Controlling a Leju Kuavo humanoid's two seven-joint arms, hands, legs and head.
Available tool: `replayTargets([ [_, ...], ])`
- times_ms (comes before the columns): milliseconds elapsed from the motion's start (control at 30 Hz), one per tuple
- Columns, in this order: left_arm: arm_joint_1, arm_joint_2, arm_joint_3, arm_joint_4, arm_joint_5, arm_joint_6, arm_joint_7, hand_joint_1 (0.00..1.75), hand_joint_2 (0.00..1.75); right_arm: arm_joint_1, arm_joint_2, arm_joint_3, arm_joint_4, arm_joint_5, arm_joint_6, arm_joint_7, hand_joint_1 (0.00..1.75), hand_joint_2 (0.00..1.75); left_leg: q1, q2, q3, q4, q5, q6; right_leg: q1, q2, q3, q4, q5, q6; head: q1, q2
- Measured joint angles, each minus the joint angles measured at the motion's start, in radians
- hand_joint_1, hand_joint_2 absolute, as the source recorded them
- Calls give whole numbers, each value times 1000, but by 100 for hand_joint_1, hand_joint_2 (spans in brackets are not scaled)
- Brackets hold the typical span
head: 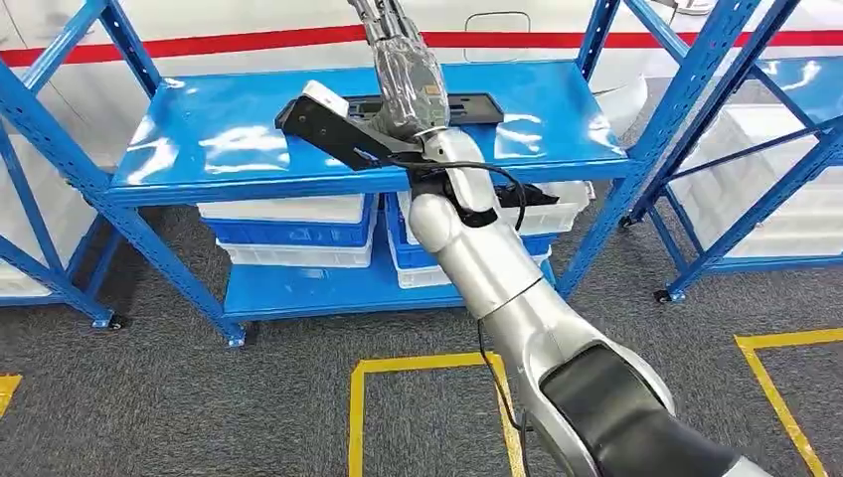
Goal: Take the parts from the cabinet and place them on the table.
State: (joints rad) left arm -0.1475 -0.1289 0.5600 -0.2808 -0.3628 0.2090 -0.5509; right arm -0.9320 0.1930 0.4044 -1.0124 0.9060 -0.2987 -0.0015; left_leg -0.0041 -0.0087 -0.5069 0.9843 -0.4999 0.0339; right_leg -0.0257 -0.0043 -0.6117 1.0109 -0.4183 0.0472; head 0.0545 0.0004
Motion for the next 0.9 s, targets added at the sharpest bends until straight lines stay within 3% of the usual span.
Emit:
replayTargets([
  [33,0,0,3,0,1,0,-2,0,0,-1,6,1,2,-3,0,-3,0,175,1,0,-3,2,-3,-5,0,4,-5,-5,1,-12,-3,0],
  [100,1,2,9,-1,5,1,-3,0,0,-1,0,-4,6,-11,0,-10,0,175,6,1,-4,0,-5,-9,8,7,-8,0,-5,-23,-2,0],
  [167,0,4,12,-6,5,1,-4,0,0,-6,3,-6,9,-13,-2,-16,0,175,11,2,-1,11,-21,-22,-3,11,3,-3,-11,-38,-1,0],
  [200,-1,3,14,-7,5,1,-6,0,0,-12,4,-6,10,-15,-3,-18,0,175,12,5,-22,57,-37,-28,-4,11,10,-3,-18,-48,-4,0],
  [267,-3,5,20,-8,6,0,-9,0,0,-19,5,-6,17,-19,-3,-27,0,175,16,5,-113,213,-93,-39,-1,11,18,-3,-25,-59,-4,0],
  [300,0,5,23,-8,6,0,-10,0,0,-18,5,-6,23,-23,-3,-31,0,175,17,6,-173,299,-113,-42,1,11,23,-3,-30,-65,-4,0],
  [333,1,5,24,-8,8,-1,-11,0,0,-17,5,-6,29,-27,-3,-35,0,175,17,6,-215,343,-110,-42,3,12,28,-3,-36,-66,-4,0],
  [367,3,5,25,-8,10,-2,-12,0,0,-17,5,-6,35,-31,-6,-41,0,175,17,6,-230,333,-78,-39,4,15,36,-3,-41,-66,-4,0],
  [433,3,6,28,-8,11,-3,-17,0,0,-18,5,-6,47,-34,-15,-56,0,175,16,6,-193,196,37,-27,8,18,57,-4,-55,-64,-4,0],
  [467,3,7,31,-8,12,-7,-19,0,0,-20,7,-6,52,-34,-18,-61,0,175,12,6,-149,76,112,-14,10,18,71,-6,-64,-62,-4,0],
  [500,2,11,34,-8,15,-8,-20,0,0,-22,5,-6,62,-34,-25,-65,0,175,9,5,-129,43,109,-3,8,18,74,-10,-68,-61,-2,0],
  [533,2,9,36,-8,16,-9,-21,0,0,-27,6,-5,69,-34,-30,-68,0,175,1,9,-126,30,103,2,19,19,74,-12,-70,-56,-3,0],
  [600,0,10,39,-9,16,-9,-24,0,0,-29,6,-6,85,-37,-39,-69,0,175,-5,10,-122,11,93,11,14,18,80,-12,-63,-45,-4,0],
  [633,1,11,43,-9,14,-9,-24,0,0,-30,5,-6,93,-39,-46,-71,0,175,-5,11,-111,2,90,20,21,17,82,-5,-54,-31,-4,0],
  [667,1,10,45,-9,8,-10,-24,0,0,-32,5,-6,99,-45,-49,-72,0,175,1,7,-86,-17,96,22,29,16,74,3,-70,-32,-3,0],
  [700,2,9,47,-9,5,-10,-24,0,0,-36,4,-7,104,-47,-53,-74,0,175,1,6,-72,-21,94,25,22,14,74,24,-79,-29,-2,0],
  [767,-2,10,49,-9,0,-11,-23,0,0,-50,3,-8,120,-50,-57,-78,0,175,2,5,-68,-21,87,32,21,14,-5,159,-116,-40,-2,0],
  [833,-2,10,50,-9,-2,-11,-21,0,0,-43,1,-8,135,-52,-58,-82,0,175,2,4,-63,-21,78,33,19,14,-109,293,-159,-38,-3,0],
  [867,0,9,51,-9,-2,-11,-20,0,0,-39,-3,-8,141,-53,-59,-83,0,175,2,1,-57,-21,73,32,18,14,-127,295,-150,-31,-2,0],
  [900,2,8,51,-9,-3,-11,-20,0,0,-37,-5,-9,146,-55,-59,-84,0,175,2,-1,-48,-20,66,29,17,14,-120,247,-116,-23,-3,0],
])
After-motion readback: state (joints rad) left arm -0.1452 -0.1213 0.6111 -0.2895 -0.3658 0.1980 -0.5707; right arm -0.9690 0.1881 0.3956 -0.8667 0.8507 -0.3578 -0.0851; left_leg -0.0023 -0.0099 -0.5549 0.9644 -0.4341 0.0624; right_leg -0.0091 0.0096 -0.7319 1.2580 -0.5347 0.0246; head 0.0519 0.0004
